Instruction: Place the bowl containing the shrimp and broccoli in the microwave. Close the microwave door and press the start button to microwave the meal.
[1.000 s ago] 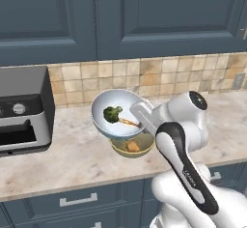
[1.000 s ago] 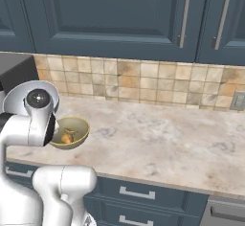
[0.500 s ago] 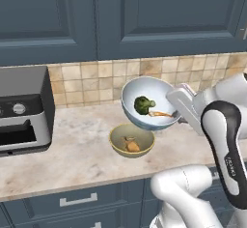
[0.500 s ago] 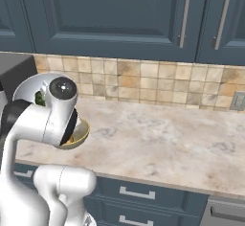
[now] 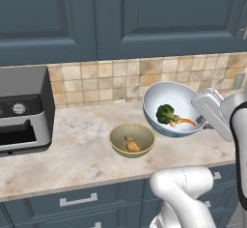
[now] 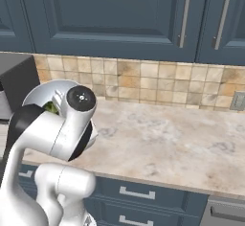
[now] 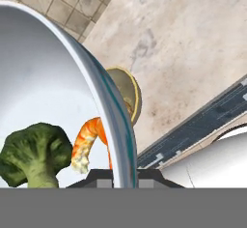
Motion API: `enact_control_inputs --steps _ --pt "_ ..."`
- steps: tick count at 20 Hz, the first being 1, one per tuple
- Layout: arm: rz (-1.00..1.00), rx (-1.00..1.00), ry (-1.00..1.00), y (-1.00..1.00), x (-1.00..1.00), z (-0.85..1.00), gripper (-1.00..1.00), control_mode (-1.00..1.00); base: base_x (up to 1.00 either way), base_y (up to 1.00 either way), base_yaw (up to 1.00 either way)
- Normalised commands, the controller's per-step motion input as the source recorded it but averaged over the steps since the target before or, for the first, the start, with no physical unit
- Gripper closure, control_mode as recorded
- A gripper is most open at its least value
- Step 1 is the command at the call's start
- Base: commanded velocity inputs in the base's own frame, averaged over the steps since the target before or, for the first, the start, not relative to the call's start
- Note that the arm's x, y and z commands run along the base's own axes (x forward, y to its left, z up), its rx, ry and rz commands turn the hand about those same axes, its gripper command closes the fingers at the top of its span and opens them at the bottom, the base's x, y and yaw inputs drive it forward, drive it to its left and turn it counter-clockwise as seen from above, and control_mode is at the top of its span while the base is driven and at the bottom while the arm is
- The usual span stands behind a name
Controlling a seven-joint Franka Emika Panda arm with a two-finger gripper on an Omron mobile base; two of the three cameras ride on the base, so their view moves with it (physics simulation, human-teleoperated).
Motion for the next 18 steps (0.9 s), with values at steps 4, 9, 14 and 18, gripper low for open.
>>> enact_control_inputs --steps 4,9,14,18 --pt "0.00 0.00 0.00 0.00 0.00 0.00 1.00 1.00 0.00 0.00 0.00" --pt "0.00 0.00 0.00 0.00 0.00 0.00 1.00 1.00 -0.47 0.00 0.15" --pt "0.00 0.00 0.00 0.00 0.00 0.00 1.00 1.00 -0.70 0.00 0.28" --pt "0.00 0.00 0.00 0.00 0.00 0.00 1.00 1.00 -0.30 0.09 0.48"
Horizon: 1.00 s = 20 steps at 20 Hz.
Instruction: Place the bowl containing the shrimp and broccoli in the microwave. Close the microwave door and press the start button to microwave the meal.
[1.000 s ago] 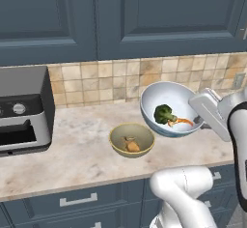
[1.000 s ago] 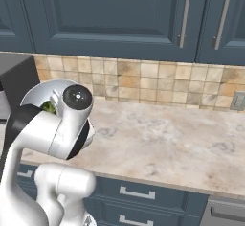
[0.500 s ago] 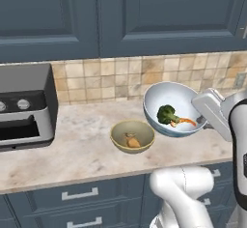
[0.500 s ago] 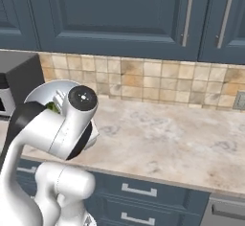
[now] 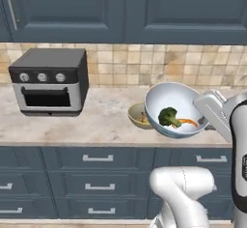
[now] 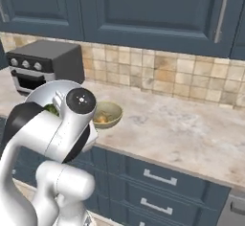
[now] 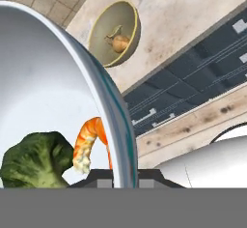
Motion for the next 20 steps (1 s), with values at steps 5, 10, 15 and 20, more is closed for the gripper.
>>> enact_control_inputs --steps 5,10,15,20 --pt "0.00 0.00 0.00 0.00 0.00 0.00 1.00 1.00 0.00 0.33 0.74" --pt "0.00 0.00 0.00 0.00 0.00 0.00 1.00 1.00 0.00 0.35 0.83" --pt "0.00 0.00 0.00 0.00 0.00 0.00 1.00 1.00 0.04 0.51 0.81" --pt "0.00 0.00 0.00 0.00 0.00 0.00 1.00 1.00 0.50 0.72 0.64"
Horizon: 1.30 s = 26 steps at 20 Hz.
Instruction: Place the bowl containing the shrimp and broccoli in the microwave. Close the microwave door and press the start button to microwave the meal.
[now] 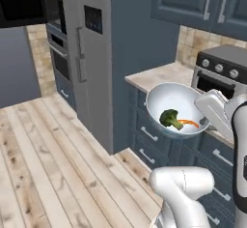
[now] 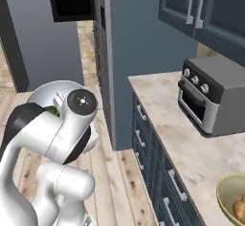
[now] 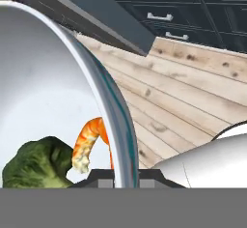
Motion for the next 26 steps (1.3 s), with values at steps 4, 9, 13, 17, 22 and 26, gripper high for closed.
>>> enact_control_inputs --steps 4,9,13,17,22,26 --pt "0.00 0.00 0.00 0.00 0.00 0.00 1.00 1.00 0.92 0.92 0.42" --pt "0.00 0.00 0.00 0.00 0.00 0.00 1.00 1.00 0.94 0.77 0.15" --pt "0.00 0.00 0.00 0.00 0.00 0.00 1.00 1.00 0.71 0.81 -0.11" --pt "0.00 0.00 0.00 0.00 0.00 0.00 1.00 1.00 0.78 1.00 -0.26" --pt "0.00 0.00 0.00 0.00 0.00 0.00 1.00 1.00 0.98 1.00 -0.31" --pt "0.00 0.00 0.00 0.00 0.00 0.00 1.00 1.00 1.00 1.00 -0.30"
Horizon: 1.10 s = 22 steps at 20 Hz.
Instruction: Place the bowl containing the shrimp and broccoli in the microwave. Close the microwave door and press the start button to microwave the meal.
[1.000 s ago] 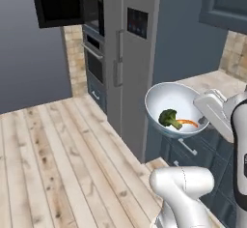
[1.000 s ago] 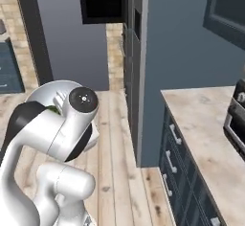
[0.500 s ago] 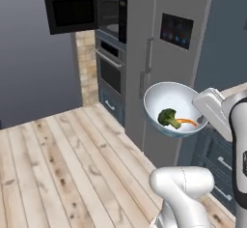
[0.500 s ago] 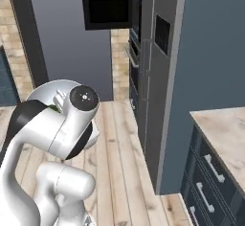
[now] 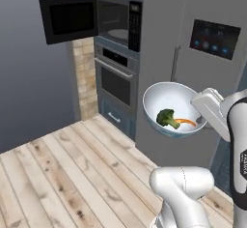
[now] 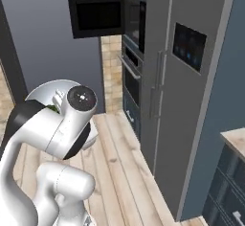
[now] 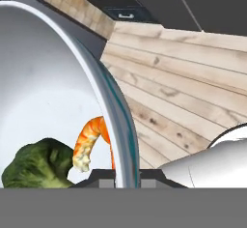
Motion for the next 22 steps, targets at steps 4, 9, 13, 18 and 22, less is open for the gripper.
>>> enact_control_inputs --steps 4,9,13,18,22 --pt "0.00 0.00 0.00 0.00 0.00 0.00 1.00 1.00 1.00 1.00 -0.30" --pt "0.00 0.00 0.00 0.00 0.00 0.00 1.00 1.00 1.00 0.93 -0.34" --pt "0.00 0.00 0.00 0.00 0.00 0.00 1.00 1.00 1.00 0.85 -0.37" --pt "0.00 0.00 0.00 0.00 0.00 0.00 1.00 1.00 0.94 0.85 -0.38" --pt "0.00 0.00 0.00 0.00 0.00 0.00 1.00 1.00 0.95 0.96 -0.37"
